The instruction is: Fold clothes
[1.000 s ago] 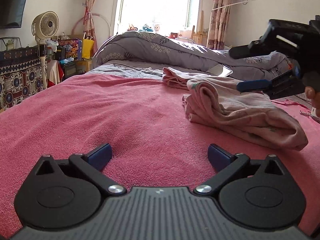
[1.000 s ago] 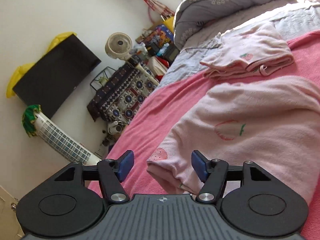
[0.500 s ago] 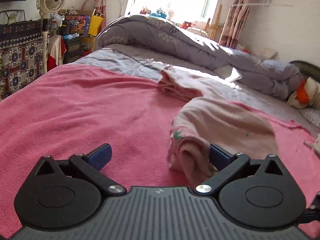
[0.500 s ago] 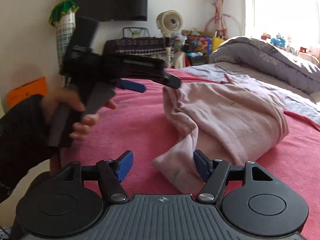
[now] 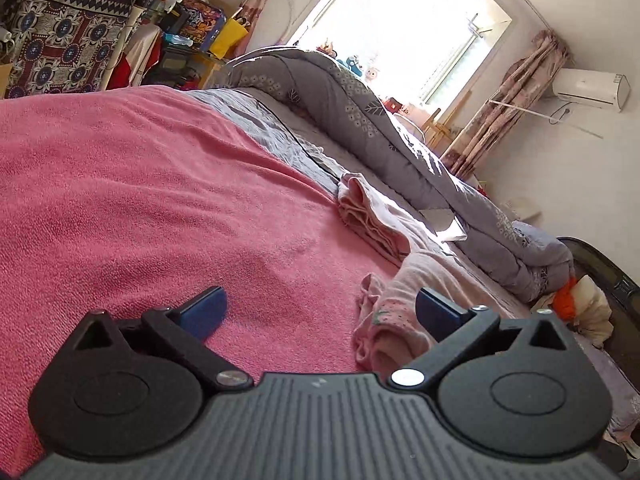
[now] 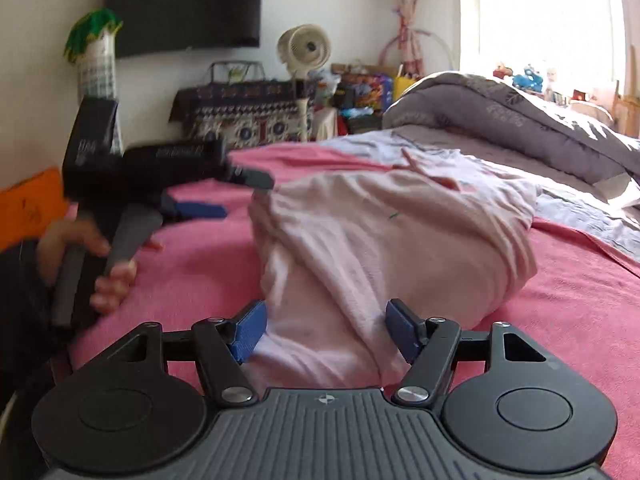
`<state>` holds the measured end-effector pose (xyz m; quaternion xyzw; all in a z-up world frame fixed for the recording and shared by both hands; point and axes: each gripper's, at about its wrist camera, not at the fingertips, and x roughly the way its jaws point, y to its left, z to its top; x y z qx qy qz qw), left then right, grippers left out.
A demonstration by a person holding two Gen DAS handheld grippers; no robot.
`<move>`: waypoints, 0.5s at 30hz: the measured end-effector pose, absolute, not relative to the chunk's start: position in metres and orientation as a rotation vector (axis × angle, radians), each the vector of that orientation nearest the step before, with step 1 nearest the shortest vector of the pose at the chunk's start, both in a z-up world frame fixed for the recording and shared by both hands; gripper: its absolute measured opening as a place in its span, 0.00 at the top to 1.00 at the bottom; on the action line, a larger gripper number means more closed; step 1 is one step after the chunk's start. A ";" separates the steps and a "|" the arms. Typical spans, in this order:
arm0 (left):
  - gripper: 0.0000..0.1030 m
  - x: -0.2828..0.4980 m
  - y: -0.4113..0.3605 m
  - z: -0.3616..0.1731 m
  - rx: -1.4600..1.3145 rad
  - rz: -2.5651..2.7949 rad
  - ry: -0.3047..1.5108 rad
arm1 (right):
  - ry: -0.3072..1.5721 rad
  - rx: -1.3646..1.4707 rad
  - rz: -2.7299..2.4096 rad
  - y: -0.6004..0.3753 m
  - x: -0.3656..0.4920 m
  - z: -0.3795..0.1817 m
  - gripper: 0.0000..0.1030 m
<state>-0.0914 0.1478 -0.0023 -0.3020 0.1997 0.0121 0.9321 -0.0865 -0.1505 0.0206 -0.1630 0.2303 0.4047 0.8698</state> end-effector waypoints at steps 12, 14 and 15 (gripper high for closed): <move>0.00 -0.078 0.131 0.001 -0.499 0.074 0.472 | 0.575 -0.320 0.711 -0.108 0.006 0.025 0.85; 0.00 -0.078 0.130 0.001 -0.498 0.073 0.470 | 0.596 -0.310 0.656 -0.097 0.028 0.023 0.85; 0.00 -0.078 0.131 0.001 -0.501 0.071 0.466 | 0.607 -0.305 0.629 -0.092 0.040 0.021 0.85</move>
